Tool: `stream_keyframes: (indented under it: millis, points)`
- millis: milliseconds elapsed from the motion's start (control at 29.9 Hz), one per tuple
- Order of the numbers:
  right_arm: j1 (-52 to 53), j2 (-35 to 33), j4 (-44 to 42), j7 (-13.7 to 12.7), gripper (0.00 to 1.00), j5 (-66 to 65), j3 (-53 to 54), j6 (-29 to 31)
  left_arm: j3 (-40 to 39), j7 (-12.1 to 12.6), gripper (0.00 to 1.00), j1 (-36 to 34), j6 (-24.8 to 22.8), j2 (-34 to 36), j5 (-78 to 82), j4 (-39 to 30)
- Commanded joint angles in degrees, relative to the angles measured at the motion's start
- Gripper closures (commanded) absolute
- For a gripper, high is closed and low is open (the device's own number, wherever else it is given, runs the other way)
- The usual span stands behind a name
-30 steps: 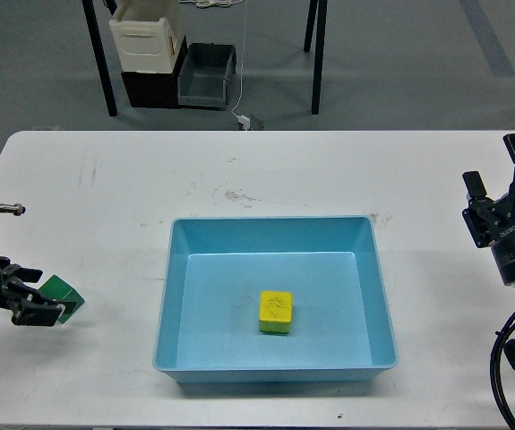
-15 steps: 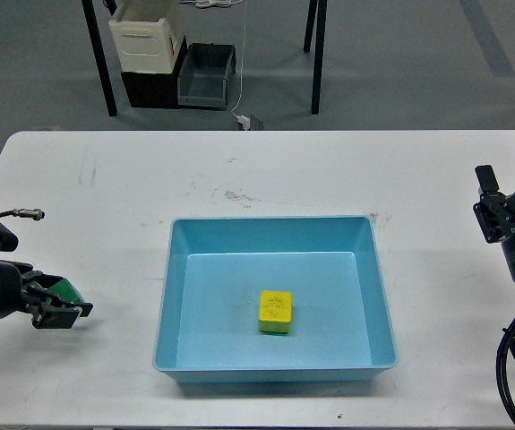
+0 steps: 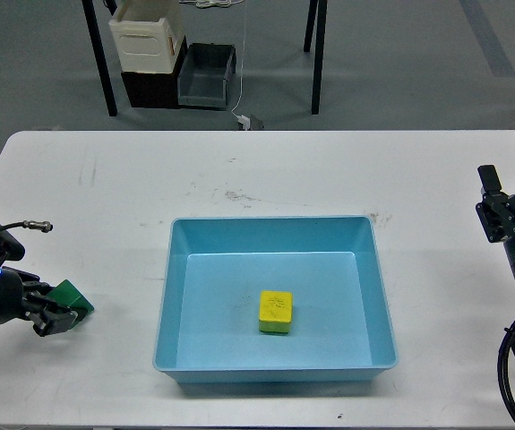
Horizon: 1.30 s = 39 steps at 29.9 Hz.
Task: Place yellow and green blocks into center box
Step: 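Lower the left gripper onto the green cube and close it, then lift the green cube and carry it into the blue tray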
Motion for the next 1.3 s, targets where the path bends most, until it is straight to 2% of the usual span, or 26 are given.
stream_keyframes:
  millis: [0,201,434,535,635,802,902,1069,1270]
  points:
    - [0.0,0.0,0.1,0.0,0.02,0.0,0.1,0.0,-0.1,0.0,0.73,-2.6,0.4,0.5,-0.5,-0.1]
    - [0.0,0.0,-0.1,0.0,0.00,0.0,-0.2,0.3,0.2,0.0,0.72,-11.7,0.2,2.8,-4.8,-1.8]
    - [0.3,0.0,-0.4,0.0,0.00,0.0,0.0,0.1,0.3,0.0,0.72,-19.7,0.0,2.2,-5.2,-12.9]
    - [0.0,-0.1,-0.4,0.0,0.00,0.0,0.1,0.0,0.4,0.0,0.72,-21.7,0.0,-0.9,-5.2,-16.2]
    - [-0.4,-0.1,-0.5,0.0,0.00,0.0,0.2,-0.1,4.1,0.0,0.71,-26.5,0.0,-5.1,-5.1,-16.8]
    - [-0.9,-0.1,-0.4,0.0,0.00,0.0,0.2,0.0,19.5,0.0,0.71,-39.4,0.0,-13.1,-4.7,-16.1]
    - [-0.9,-0.1,-0.4,0.0,0.00,0.0,0.1,-0.1,24.3,0.0,0.70,-43.6,0.0,-18.8,-4.3,-13.4]
    - [-0.9,-0.1,-0.4,0.0,0.00,0.0,0.5,0.0,28.8,0.0,0.69,-44.5,0.0,-27.2,-1.8,-6.8]
    - [-0.9,-0.1,-0.4,0.0,0.00,0.0,0.5,0.0,34.4,0.0,0.68,-43.2,0.0,-32.1,2.0,0.9]
